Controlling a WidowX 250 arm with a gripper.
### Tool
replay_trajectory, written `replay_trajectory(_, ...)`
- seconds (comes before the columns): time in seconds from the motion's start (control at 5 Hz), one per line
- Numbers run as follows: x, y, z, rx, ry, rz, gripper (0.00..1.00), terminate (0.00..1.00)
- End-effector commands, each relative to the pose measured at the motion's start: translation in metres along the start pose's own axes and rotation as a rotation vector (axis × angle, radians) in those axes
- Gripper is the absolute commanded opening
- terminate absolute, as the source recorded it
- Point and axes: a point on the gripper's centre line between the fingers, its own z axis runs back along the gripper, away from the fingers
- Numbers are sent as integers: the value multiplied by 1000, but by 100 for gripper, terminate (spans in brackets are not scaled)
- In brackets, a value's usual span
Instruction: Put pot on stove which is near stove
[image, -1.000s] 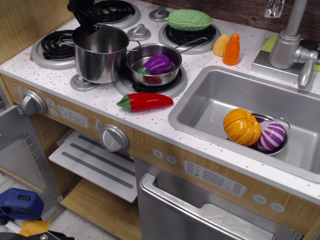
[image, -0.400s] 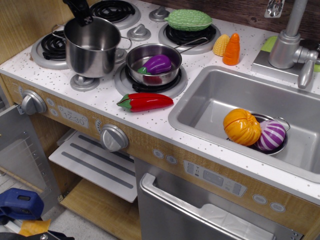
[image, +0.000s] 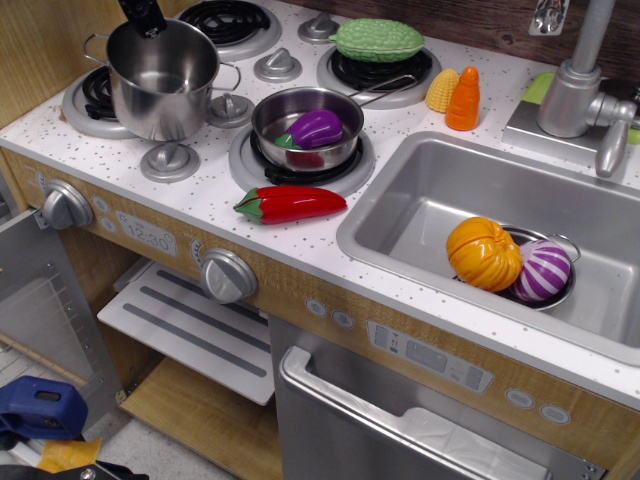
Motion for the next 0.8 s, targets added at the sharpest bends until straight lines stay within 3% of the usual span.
replay_trajectory(0.0, 1, 39, 39, 167, -61, -45, 0, 0)
replay_trajectory(0.6, -7, 64, 45, 193, -61, -132, 0, 0)
